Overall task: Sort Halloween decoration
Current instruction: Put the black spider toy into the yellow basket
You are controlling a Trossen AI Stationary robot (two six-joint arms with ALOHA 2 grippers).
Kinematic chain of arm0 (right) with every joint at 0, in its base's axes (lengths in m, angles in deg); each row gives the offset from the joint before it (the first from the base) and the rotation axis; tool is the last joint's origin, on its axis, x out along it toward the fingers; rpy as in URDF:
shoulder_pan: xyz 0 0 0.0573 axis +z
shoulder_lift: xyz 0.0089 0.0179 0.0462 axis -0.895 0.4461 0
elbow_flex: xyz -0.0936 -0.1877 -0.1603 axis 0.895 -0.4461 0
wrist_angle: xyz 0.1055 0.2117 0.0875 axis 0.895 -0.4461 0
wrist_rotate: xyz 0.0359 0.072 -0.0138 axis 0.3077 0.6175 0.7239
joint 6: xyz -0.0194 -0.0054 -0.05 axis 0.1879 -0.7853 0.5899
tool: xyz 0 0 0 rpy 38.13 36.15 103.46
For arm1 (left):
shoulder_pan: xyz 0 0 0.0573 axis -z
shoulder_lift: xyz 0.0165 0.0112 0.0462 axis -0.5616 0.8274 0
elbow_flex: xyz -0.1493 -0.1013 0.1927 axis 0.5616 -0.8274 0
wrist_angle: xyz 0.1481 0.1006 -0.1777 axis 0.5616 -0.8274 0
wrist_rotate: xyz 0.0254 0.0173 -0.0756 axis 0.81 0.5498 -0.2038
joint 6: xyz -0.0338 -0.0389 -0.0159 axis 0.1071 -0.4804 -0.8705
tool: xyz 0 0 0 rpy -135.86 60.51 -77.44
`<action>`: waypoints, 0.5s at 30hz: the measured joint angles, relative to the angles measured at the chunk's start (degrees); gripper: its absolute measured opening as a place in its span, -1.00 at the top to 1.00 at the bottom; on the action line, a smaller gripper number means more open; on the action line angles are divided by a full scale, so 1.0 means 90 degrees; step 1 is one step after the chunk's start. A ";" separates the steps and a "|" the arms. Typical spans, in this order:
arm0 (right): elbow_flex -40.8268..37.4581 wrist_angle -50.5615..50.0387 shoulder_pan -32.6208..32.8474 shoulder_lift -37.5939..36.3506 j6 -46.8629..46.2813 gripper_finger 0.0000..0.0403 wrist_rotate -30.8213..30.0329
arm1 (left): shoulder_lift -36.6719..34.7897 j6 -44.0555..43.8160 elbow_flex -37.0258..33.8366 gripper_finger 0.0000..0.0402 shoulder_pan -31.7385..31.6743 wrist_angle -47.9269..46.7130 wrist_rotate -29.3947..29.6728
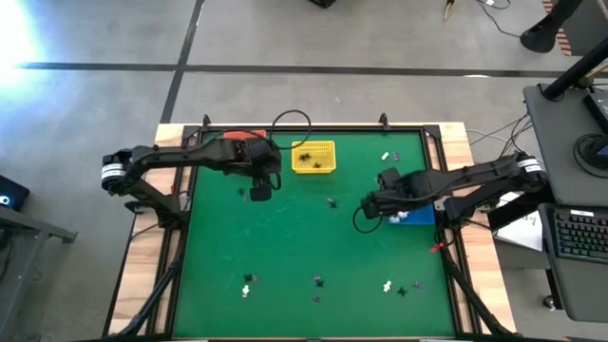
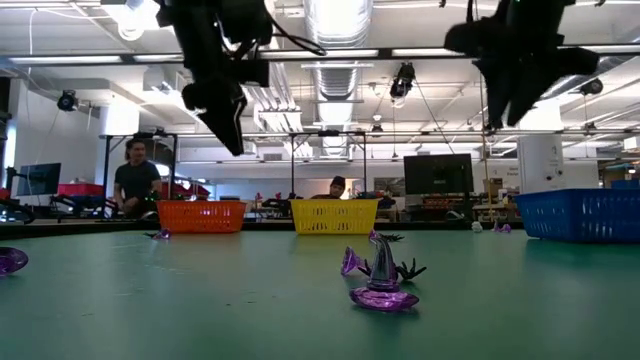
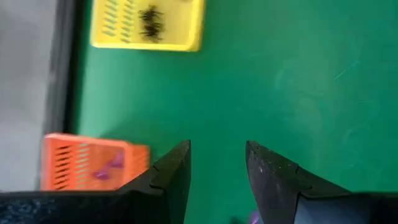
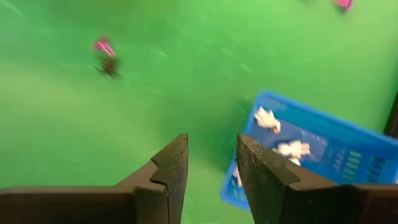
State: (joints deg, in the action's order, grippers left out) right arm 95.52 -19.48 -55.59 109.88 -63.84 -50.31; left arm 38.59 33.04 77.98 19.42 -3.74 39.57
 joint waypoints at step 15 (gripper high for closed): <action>0.0948 0.0005 -0.0007 0.0000 0.0666 0.33 -0.1051 | 0.0033 0.0436 -0.0378 0.33 0.0007 0.1701 -0.1078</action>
State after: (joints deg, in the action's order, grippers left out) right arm 104.05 -19.44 -55.65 109.88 -57.85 -59.77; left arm 38.88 36.97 74.58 19.49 11.56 29.87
